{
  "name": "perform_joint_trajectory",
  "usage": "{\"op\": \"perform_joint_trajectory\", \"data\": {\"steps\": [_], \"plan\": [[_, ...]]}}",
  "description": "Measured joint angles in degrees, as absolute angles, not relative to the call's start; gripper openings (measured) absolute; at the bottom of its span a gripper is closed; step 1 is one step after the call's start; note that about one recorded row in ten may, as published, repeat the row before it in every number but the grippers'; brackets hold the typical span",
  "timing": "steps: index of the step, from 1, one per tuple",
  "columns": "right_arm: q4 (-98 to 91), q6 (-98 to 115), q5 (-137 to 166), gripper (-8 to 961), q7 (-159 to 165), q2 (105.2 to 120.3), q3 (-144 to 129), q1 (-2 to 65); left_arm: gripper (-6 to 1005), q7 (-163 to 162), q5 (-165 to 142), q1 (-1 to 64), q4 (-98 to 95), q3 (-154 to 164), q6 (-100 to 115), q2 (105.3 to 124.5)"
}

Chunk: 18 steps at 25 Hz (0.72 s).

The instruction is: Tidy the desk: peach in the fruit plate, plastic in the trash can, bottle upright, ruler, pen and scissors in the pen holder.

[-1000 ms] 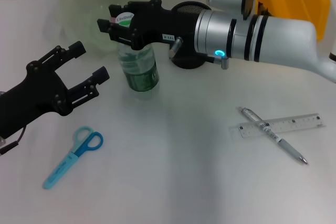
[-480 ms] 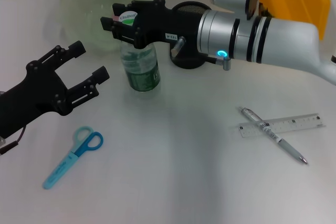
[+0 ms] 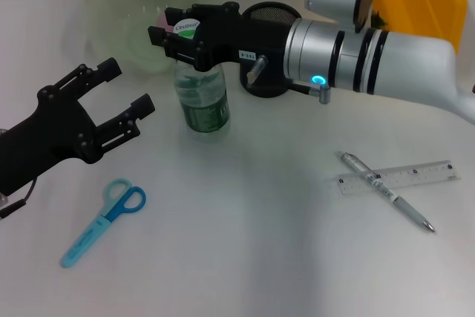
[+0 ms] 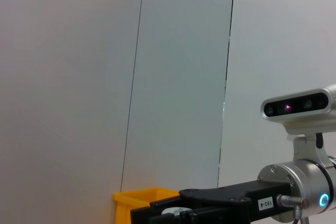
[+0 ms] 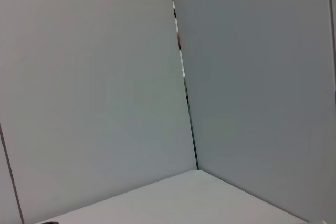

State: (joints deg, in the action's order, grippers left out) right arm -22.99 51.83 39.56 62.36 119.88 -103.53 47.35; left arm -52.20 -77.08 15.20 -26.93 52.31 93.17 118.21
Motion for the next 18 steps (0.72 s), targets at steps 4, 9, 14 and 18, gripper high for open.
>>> {"op": "perform_joint_trajectory", "data": {"steps": [4, 9, 14, 18], "plan": [[-23.1, 51.9, 39.5, 458, 62.3, 119.88, -103.5, 47.0, 785, -52.2, -77.1, 15.2, -27.0, 52.5, 93.3, 118.21], [-23.2, 52.1, 39.5, 464, 62.3, 119.88, -103.5, 46.9, 785, -52.3, -77.1, 15.2, -26.9, 52.5, 93.4, 118.21], [-23.8, 52.1, 39.5, 496, 62.2, 119.88, -103.3, 46.1, 785, -52.2, -77.1, 15.2, -26.8, 52.5, 93.4, 118.21], [-25.4, 52.2, 39.5, 527, 62.2, 119.88, -102.8, 44.9, 785, -52.3, -77.1, 15.2, -26.8, 52.5, 93.5, 118.21]]}}
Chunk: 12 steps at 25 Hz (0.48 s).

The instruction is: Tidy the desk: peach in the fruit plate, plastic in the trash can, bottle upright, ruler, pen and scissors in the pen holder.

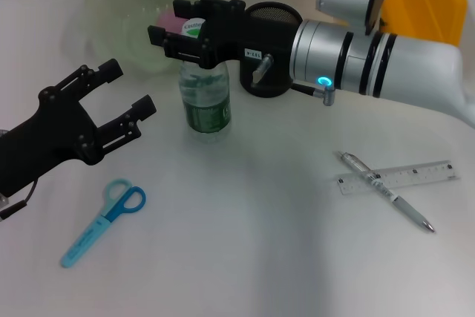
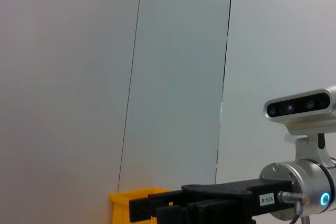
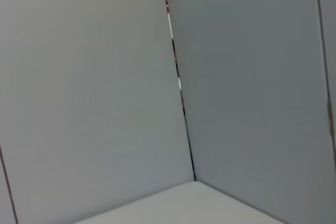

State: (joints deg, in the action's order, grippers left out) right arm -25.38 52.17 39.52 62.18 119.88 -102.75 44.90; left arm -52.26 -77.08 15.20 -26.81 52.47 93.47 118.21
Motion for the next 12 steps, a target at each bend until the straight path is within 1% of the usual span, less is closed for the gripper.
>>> {"op": "perform_joint_trajectory", "data": {"steps": [2, 8, 12], "plan": [[-26.3, 52.2, 39.5, 542, 61.8, 119.88, -102.6, 44.2, 785, -52.3, -77.1, 15.2, -26.8, 52.5, 93.5, 118.21], [-28.0, 52.2, 39.5, 652, 60.7, 119.88, -101.3, 42.8, 785, -52.4, -77.1, 15.0, -27.0, 52.4, 93.6, 118.21], [-29.3, 52.2, 39.5, 652, 60.6, 119.88, -100.5, 41.8, 785, -52.5, -77.1, 14.9, -27.2, 52.4, 93.6, 118.21]]}}
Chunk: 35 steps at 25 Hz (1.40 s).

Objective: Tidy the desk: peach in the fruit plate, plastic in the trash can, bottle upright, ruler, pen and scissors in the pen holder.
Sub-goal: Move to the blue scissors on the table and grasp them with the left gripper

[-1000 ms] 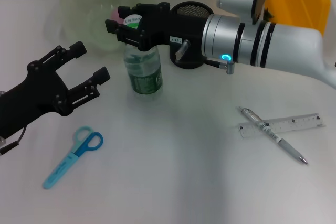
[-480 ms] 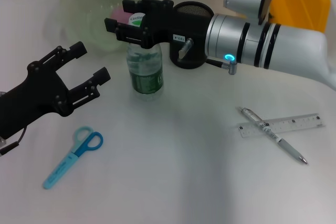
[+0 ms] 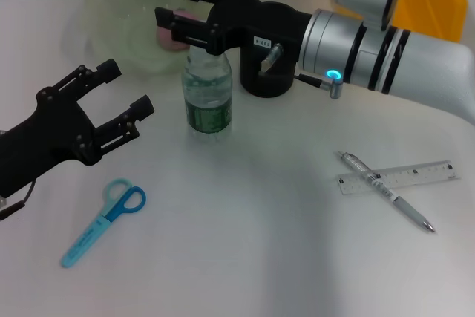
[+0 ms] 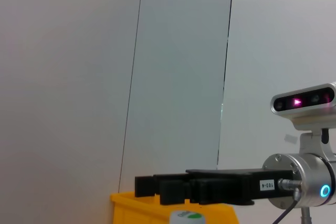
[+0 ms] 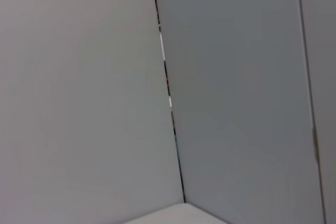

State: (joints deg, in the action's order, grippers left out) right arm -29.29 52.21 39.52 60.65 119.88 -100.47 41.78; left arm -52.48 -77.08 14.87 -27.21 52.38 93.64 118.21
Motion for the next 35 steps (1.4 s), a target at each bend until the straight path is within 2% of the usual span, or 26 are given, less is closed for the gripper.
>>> {"op": "perform_joint_trajectory", "data": {"steps": [9, 20, 35], "plan": [[-33.6, 55.1, 39.8, 652, 60.0, 119.7, -96.6, 36.8, 785, -52.6, -77.1, 14.9, -27.2, 52.2, 93.8, 118.21], [-34.9, 68.1, 41.1, 652, 59.8, 119.18, -90.0, 28.8, 785, -52.5, -77.0, 14.9, -27.0, 52.1, 94.0, 118.21], [-33.4, 96.2, 68.5, 651, 60.0, 119.08, -66.2, 17.2, 784, -53.0, -77.1, 14.6, -26.5, 52.8, 94.4, 118.3]]}}
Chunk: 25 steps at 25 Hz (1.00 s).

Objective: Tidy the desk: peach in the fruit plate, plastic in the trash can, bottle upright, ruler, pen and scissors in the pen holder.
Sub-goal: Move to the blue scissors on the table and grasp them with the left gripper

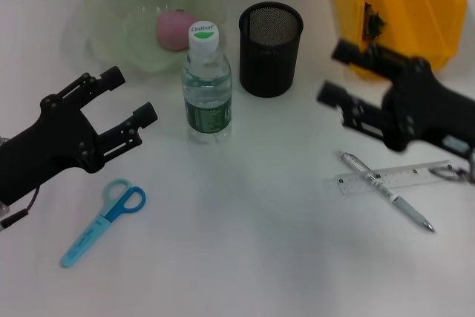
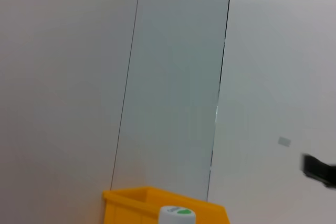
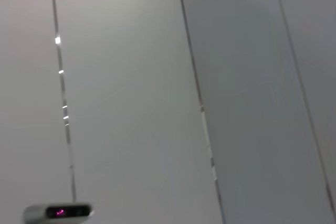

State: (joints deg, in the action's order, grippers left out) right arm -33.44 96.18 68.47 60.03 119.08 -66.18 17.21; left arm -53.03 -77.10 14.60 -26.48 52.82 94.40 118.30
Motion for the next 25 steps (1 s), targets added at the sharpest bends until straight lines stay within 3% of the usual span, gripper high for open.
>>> {"op": "perform_joint_trajectory", "data": {"steps": [13, 25], "plan": [[-24.9, 102.1, 81.0, 651, 53.0, 119.09, -55.9, 13.7, 784, -58.0, -78.0, 14.2, -25.6, 52.9, 93.9, 117.97], [-23.6, 98.4, 81.0, 652, 50.2, 119.09, -55.8, 14.6, 779, -97.2, -102.7, 14.4, -51.0, 52.5, 89.3, 117.93]]}}
